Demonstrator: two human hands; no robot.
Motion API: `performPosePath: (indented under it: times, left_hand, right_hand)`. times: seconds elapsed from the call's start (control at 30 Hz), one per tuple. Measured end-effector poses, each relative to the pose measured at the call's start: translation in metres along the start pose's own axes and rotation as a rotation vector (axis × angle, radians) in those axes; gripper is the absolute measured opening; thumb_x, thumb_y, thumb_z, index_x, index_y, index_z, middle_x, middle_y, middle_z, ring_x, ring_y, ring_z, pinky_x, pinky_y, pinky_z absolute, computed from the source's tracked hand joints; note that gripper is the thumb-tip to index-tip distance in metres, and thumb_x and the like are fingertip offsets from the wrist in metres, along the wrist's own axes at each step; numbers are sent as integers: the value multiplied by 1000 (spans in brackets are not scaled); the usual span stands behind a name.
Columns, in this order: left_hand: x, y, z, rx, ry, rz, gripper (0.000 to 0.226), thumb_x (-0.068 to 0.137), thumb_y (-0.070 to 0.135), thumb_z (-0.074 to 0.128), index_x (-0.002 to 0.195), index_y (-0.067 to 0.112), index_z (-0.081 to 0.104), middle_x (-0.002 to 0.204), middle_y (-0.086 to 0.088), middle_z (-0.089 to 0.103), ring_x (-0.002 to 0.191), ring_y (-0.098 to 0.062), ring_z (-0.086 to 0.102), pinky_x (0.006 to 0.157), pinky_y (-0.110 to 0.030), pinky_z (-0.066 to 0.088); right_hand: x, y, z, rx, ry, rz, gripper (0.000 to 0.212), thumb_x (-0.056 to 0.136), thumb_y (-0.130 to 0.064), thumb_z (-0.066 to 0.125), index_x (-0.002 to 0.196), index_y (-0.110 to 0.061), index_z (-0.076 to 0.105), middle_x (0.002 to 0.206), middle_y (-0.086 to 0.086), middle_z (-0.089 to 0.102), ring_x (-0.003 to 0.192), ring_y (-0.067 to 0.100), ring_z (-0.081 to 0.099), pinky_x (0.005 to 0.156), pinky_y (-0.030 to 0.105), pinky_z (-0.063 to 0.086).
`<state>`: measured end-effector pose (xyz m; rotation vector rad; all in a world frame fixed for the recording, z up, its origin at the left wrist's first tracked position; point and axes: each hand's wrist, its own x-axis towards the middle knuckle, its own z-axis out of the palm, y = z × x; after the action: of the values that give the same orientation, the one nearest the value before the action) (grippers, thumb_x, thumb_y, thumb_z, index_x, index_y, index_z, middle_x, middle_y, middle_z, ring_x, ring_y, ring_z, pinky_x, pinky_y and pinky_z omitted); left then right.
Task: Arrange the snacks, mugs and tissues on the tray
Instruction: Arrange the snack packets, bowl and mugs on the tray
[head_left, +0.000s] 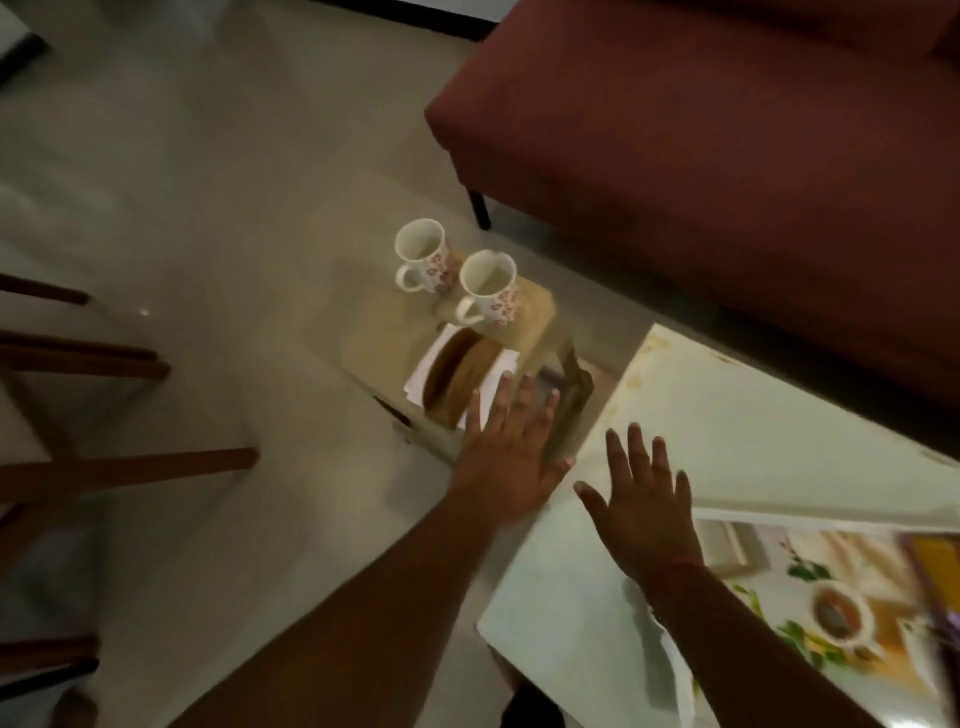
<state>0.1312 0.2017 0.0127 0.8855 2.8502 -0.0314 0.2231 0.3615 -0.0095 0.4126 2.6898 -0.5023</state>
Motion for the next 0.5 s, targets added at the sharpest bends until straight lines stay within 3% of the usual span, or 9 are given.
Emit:
performPosePath:
  times: [0.23, 0.37, 0.43, 0.5]
  left_hand:
    - [52, -101, -17, 12, 93, -22, 73, 97, 64, 19, 156, 22, 13, 164, -14, 15, 150, -36, 12, 118, -59, 14]
    - [79, -134, -20, -104, 127, -187, 70, 98, 61, 16, 156, 23, 9, 164, -14, 13, 151, -35, 9, 118, -59, 13]
    - [95, -151, -24, -118, 137, -279, 70, 98, 59, 17, 156, 21, 8, 164, -15, 12, 151, -35, 8, 118, -59, 15]
    - [114, -170, -30, -106, 172, -333, 71, 99, 54, 33, 155, 17, 11, 163, -18, 13, 150, -37, 10, 118, -60, 18]
  right_hand:
    - [83, -96, -24, 22, 79, -116, 75, 97, -63, 25, 157, -22, 10, 166, 8, 6, 152, 35, 6, 119, 57, 16]
    - [120, -117, -35, 24, 105, -109, 73, 98, -62, 30, 157, -22, 13, 166, 9, 9, 151, 35, 8, 121, 54, 14]
    - [140, -123, -41, 83, 138, -103, 73, 98, -57, 39, 157, -20, 15, 165, 10, 10, 151, 36, 13, 120, 53, 20]
    - [163, -127, -54, 181, 221, -128, 77, 94, -46, 57, 155, -18, 19, 164, 14, 15, 149, 37, 19, 117, 53, 28]
